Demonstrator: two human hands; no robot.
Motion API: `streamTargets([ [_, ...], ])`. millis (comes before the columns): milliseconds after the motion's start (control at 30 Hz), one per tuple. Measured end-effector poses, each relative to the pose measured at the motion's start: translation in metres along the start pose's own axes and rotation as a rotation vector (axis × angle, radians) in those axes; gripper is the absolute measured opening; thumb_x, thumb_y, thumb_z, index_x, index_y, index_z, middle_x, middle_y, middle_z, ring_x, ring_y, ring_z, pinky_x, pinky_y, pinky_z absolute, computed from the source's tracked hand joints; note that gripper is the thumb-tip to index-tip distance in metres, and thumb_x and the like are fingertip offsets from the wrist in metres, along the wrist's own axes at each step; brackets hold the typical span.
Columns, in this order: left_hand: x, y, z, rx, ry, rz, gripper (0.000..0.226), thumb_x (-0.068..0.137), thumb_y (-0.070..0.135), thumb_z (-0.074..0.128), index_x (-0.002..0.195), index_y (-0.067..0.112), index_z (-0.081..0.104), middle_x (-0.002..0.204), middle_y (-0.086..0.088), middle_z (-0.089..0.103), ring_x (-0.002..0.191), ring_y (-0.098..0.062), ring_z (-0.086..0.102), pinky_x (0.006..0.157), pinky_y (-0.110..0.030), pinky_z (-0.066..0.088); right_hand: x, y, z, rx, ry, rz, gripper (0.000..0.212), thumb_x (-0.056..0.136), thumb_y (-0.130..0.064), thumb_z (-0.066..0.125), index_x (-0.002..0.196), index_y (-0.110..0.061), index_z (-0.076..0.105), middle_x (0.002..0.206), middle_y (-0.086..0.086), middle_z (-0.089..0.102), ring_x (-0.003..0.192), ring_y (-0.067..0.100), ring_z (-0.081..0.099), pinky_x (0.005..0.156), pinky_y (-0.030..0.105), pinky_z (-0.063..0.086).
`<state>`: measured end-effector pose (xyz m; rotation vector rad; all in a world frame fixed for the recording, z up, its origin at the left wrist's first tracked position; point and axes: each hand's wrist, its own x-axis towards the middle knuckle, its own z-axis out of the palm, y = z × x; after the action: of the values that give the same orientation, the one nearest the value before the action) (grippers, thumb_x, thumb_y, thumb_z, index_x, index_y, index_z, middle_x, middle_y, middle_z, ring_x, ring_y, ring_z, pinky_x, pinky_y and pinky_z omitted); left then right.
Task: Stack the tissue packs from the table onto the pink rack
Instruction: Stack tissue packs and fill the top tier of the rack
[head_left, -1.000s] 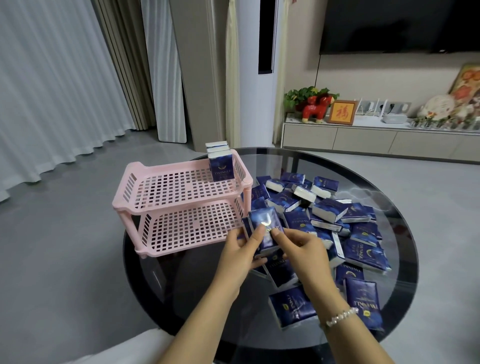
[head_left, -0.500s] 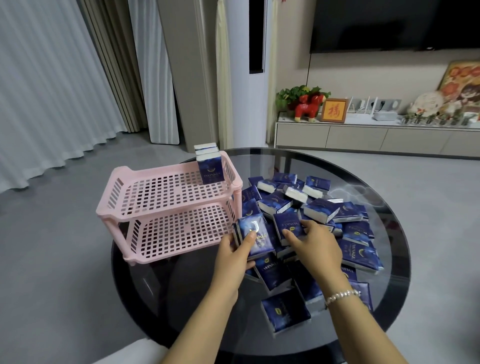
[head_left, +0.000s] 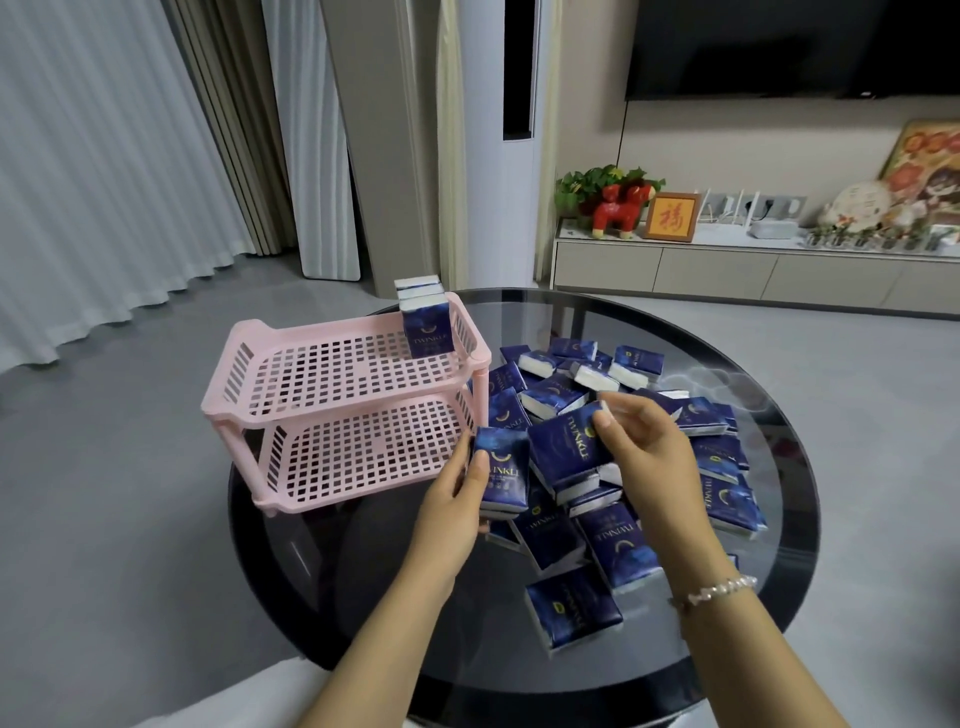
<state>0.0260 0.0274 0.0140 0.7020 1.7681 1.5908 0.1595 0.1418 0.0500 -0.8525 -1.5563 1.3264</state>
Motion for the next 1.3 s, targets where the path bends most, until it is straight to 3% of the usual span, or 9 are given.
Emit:
streamTargets([
  [133, -0.007, 0.008, 0.002, 0.014, -0.114, 0.001, 0.044, 0.099, 0.041, 0.037, 0.143, 0.041, 0.034, 0.131, 0.024, 0.037, 0.103, 0.015, 0.042, 0.068, 0.002, 0.04, -0.001, -0.007, 0.008, -0.031, -0.21, -0.034, 0.017, 0.092, -0.016, 0.058, 0.098, -0.028, 0.068, 0.098, -0.008, 0.072, 0.09, 0.002, 0.065, 0.079, 0.016, 0.052],
  [233, -0.006, 0.005, 0.003, 0.027, -0.141, 0.012, 0.043, 0.097, 0.045, 0.036, 0.14, 0.044, 0.035, 0.137, 0.027, 0.033, 0.127, 0.006, 0.034, 0.105, -0.017, 0.029, -0.001, -0.006, 0.017, -0.121, -0.229, -0.103, 0.017, 0.09, -0.018, 0.061, 0.098, -0.03, 0.069, 0.097, -0.012, 0.071, 0.089, -0.006, 0.064, 0.077, 0.011, 0.049],
  [300, -0.006, 0.005, 0.005, 0.016, -0.152, -0.002, 0.046, 0.09, 0.059, 0.034, 0.136, 0.052, 0.036, 0.147, 0.022, 0.033, 0.135, -0.005, 0.035, 0.113, -0.035, 0.031, -0.001, -0.002, 0.023, -0.177, -0.219, -0.113, 0.017, 0.089, -0.023, 0.062, 0.104, -0.026, 0.071, 0.102, -0.011, 0.071, 0.094, -0.003, 0.064, 0.082, 0.018, 0.051],
  [467, -0.003, 0.006, 0.007, -0.047, -0.196, -0.04, 0.075, 0.072, 0.084, 0.031, 0.138, 0.05, 0.039, 0.139, 0.008, 0.052, 0.122, -0.017, 0.054, 0.074, -0.028, 0.055, 0.002, 0.008, 0.026, -0.298, -0.218, -0.167, 0.022, 0.087, -0.029, 0.063, 0.108, -0.032, 0.07, 0.107, -0.014, 0.07, 0.104, 0.006, 0.061, 0.093, 0.037, 0.05],
  [600, -0.002, 0.004, 0.009, -0.024, -0.228, -0.038, 0.08, 0.062, 0.083, 0.055, 0.135, 0.055, 0.039, 0.142, 0.019, 0.046, 0.13, -0.009, 0.045, 0.11, -0.046, 0.037, 0.005, 0.009, 0.024, -0.242, -0.23, -0.17, 0.02, 0.085, -0.023, 0.067, 0.104, -0.028, 0.072, 0.106, -0.009, 0.071, 0.105, 0.003, 0.063, 0.093, 0.037, 0.051],
  [833, -0.003, 0.001, 0.016, -0.025, -0.172, -0.017, 0.051, 0.091, 0.043, 0.053, 0.14, 0.045, 0.038, 0.135, 0.019, 0.053, 0.117, -0.002, 0.054, 0.093, -0.032, 0.049, 0.0, 0.006, 0.007, -0.084, -0.183, -0.026, 0.019, 0.087, -0.024, 0.064, 0.103, -0.032, 0.069, 0.096, -0.009, 0.071, 0.089, 0.002, 0.065, 0.076, 0.015, 0.051],
  [1000, -0.017, -0.008, 0.019, -0.066, -0.082, -0.044, 0.041, 0.095, 0.033, 0.05, 0.134, 0.043, 0.039, 0.116, 0.012, 0.064, 0.086, -0.004, 0.063, 0.064, -0.022, 0.049, -0.018, 0.022, -0.029, -0.515, -0.106, 0.069, 0.019, 0.084, -0.028, 0.069, 0.101, -0.021, 0.072, 0.077, -0.005, 0.065, 0.063, -0.001, 0.054, 0.053, 0.006, 0.041],
  [1200, -0.035, -0.019, 0.025, -0.089, 0.008, -0.05, 0.044, 0.094, 0.033, 0.051, 0.137, 0.036, 0.042, 0.124, 0.012, 0.06, 0.103, -0.005, 0.06, 0.065, -0.02, 0.045, -0.048, 0.034, -0.044, -1.138, -0.116, 0.133, 0.047, 0.079, -0.057, 0.063, 0.113, -0.025, 0.057, 0.108, -0.004, 0.061, 0.107, 0.018, 0.052, 0.071, 0.028, 0.043],
  [1300, -0.041, -0.022, 0.025, -0.087, 0.032, -0.049, 0.043, 0.094, 0.033, 0.052, 0.135, 0.038, 0.041, 0.124, 0.013, 0.059, 0.105, -0.005, 0.06, 0.066, -0.021, 0.044, -0.057, 0.035, -0.045, -1.229, -0.109, 0.128, 0.052, 0.079, -0.065, 0.056, 0.116, -0.028, 0.051, 0.105, -0.006, 0.063, 0.11, 0.019, 0.048, 0.07, 0.029, 0.042],
])
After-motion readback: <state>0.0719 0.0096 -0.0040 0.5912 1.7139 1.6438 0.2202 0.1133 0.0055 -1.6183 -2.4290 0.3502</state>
